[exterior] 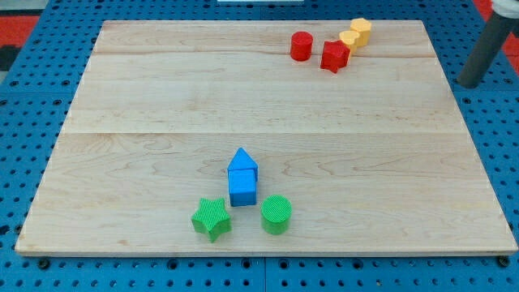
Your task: Push red star close to red circle
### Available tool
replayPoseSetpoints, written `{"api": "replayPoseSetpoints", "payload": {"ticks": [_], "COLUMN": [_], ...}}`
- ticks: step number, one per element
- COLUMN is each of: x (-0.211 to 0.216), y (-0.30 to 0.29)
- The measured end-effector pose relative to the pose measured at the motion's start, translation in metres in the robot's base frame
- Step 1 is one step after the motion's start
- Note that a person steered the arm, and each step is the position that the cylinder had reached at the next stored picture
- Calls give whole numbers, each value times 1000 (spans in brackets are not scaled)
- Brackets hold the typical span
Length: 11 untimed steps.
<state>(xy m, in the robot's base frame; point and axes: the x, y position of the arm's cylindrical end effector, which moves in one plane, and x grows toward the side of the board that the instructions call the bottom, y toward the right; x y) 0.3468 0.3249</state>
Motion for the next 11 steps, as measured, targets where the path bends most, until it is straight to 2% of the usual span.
{"api": "replayPoseSetpoints", "payload": {"ticks": [1,2,3,5,6,8,10,11], "x": [-4,-33,-40,-40,-44,-67,-87,-87], "y": [-5,-12,-45,-169,-207,-209,-280,-280]}}
